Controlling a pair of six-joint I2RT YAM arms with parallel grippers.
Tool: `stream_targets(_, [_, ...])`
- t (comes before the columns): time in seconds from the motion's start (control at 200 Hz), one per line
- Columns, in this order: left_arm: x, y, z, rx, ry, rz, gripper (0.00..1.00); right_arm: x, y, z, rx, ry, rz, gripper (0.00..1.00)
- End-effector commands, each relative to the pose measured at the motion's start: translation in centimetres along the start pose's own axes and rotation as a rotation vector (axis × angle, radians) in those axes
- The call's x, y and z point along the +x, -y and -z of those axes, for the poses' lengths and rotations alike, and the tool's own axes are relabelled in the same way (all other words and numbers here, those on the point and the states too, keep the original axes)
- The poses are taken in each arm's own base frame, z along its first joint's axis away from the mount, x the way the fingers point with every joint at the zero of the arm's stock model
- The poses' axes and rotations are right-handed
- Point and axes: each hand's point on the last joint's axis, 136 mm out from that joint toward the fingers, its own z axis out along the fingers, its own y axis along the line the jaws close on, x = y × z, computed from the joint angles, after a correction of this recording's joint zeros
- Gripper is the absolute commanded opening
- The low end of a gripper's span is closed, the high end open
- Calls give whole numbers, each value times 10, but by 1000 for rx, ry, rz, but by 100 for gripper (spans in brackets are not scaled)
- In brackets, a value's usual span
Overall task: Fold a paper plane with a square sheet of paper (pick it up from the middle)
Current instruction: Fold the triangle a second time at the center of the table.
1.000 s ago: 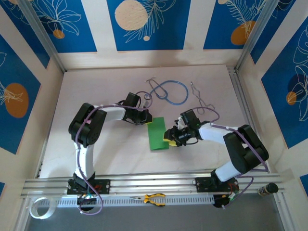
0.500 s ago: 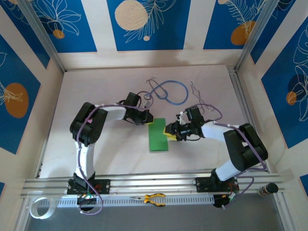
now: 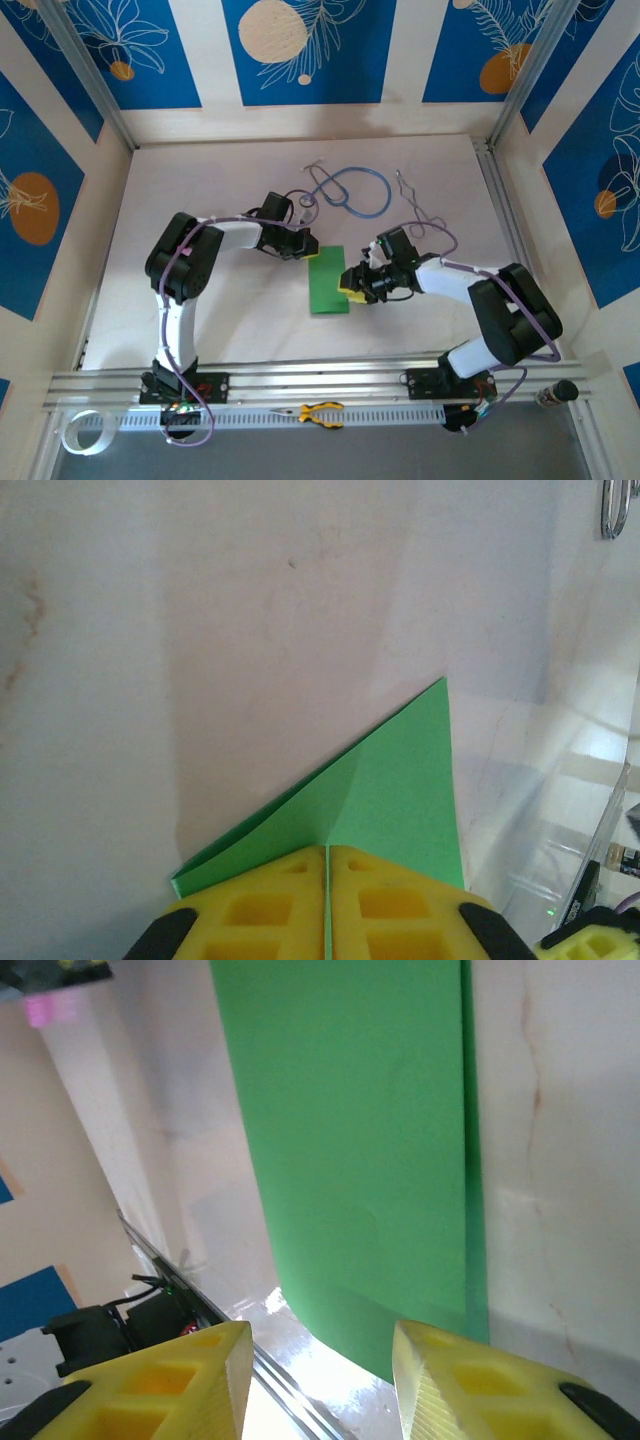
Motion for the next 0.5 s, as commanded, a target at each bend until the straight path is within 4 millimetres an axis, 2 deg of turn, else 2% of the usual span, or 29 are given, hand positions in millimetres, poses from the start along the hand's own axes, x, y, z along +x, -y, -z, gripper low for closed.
stream_targets(0.0, [11, -12, -3, -47, -36, 33, 11, 20, 24, -5, 68, -41, -73, 42])
stream_targets(0.495, [10, -11, -1, -50, -36, 31, 11, 25, 18, -13, 28, -76, -66, 44])
